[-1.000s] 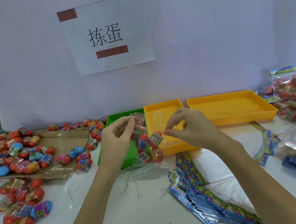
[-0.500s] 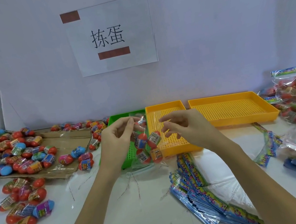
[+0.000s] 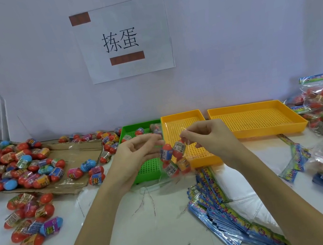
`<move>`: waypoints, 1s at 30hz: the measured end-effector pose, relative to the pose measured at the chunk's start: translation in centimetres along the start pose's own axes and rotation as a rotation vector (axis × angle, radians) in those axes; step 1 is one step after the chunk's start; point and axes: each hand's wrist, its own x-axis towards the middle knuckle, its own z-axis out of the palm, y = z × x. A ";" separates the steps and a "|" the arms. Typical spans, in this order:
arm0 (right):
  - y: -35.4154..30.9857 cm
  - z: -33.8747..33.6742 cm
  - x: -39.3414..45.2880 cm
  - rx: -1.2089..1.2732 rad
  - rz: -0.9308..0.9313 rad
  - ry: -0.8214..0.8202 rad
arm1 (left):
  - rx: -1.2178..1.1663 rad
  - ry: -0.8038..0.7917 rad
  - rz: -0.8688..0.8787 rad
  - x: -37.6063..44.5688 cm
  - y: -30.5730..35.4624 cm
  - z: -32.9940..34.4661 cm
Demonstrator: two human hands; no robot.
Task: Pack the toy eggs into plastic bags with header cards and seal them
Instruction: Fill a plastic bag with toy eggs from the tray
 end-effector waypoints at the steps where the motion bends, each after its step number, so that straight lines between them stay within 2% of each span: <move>1: 0.0 0.0 0.0 -0.001 0.015 0.006 | 0.022 0.001 0.007 0.0 -0.1 -0.1; 8: 0.2 -1.4 0.4 -0.137 -0.054 0.033 | 0.016 0.106 0.041 0.3 -0.7 -0.1; 12: 0.2 -1.4 0.1 -0.067 -0.096 -0.062 | 0.001 0.141 0.052 0.3 -0.9 -0.2; 18: 0.4 -1.5 0.1 0.011 -0.073 -0.078 | -0.008 0.106 0.065 0.5 -1.1 -0.8; 24: 0.5 -1.8 0.0 0.046 -0.089 -0.065 | 0.029 0.069 0.164 0.5 -1.1 -1.2; 30: 0.3 -1.9 -0.2 0.085 -0.120 -0.101 | 0.077 0.041 0.142 0.5 -1.1 -1.8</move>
